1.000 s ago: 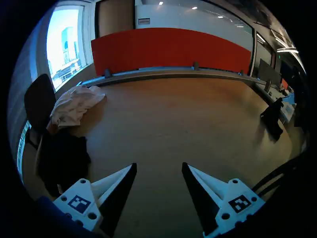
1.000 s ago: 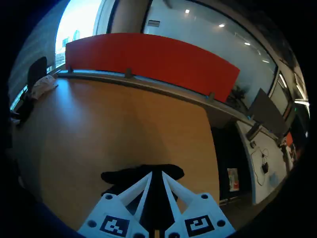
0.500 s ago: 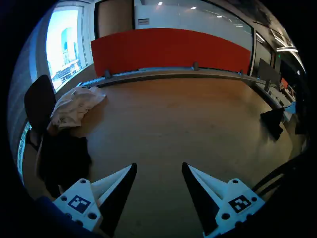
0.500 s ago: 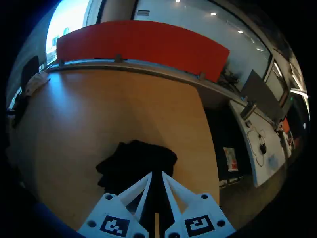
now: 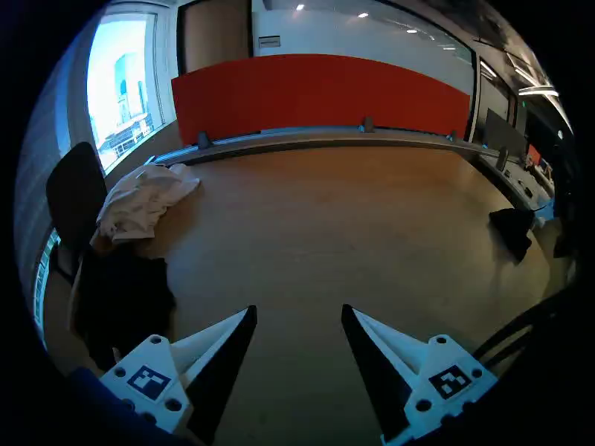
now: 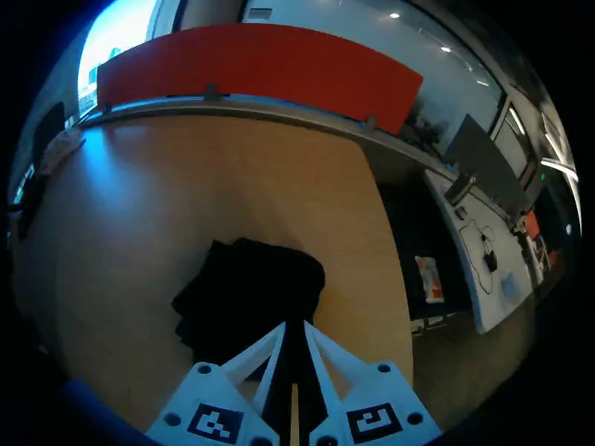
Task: Fold towel
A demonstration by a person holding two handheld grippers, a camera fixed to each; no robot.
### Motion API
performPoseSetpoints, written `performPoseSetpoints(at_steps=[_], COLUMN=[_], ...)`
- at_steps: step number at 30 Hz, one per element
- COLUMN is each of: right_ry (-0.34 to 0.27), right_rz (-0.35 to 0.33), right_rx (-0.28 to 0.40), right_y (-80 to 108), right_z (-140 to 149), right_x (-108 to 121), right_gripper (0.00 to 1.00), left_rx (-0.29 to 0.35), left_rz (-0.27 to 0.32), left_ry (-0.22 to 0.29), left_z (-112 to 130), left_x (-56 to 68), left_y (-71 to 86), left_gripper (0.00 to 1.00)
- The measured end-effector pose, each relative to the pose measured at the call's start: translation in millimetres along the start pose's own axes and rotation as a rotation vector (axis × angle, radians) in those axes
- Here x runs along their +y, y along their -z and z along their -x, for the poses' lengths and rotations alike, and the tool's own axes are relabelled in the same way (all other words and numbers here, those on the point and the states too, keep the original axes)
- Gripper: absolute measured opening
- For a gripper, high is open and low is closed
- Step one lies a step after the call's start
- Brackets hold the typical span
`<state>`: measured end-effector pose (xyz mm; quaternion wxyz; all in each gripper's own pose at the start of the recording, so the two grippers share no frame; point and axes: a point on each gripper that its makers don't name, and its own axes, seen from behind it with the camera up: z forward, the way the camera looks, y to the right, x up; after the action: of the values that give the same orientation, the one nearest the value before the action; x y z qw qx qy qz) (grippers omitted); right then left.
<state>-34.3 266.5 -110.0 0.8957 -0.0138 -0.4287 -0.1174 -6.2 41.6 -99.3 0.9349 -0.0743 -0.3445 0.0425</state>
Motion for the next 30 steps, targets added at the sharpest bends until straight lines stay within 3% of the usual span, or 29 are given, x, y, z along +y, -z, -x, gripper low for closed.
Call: performPoseSetpoints(at_steps=[18,30], right_ry=[-0.096,-0.129], right_rz=[0.042,0.060], right_rx=[-0.109,-0.155], right_y=[-17.8,-28.3], right_z=[53,70], right_x=[5,5], right_gripper=[0.05,0.05], left_rx=[-0.001,-0.004], left_rz=[-0.010,-0.011], left_ry=[-0.017,-0.022], left_z=[2,5], left_x=[-4.2,-2.6], left_y=[4.7,4.8], left_gripper=[0.84,0.84])
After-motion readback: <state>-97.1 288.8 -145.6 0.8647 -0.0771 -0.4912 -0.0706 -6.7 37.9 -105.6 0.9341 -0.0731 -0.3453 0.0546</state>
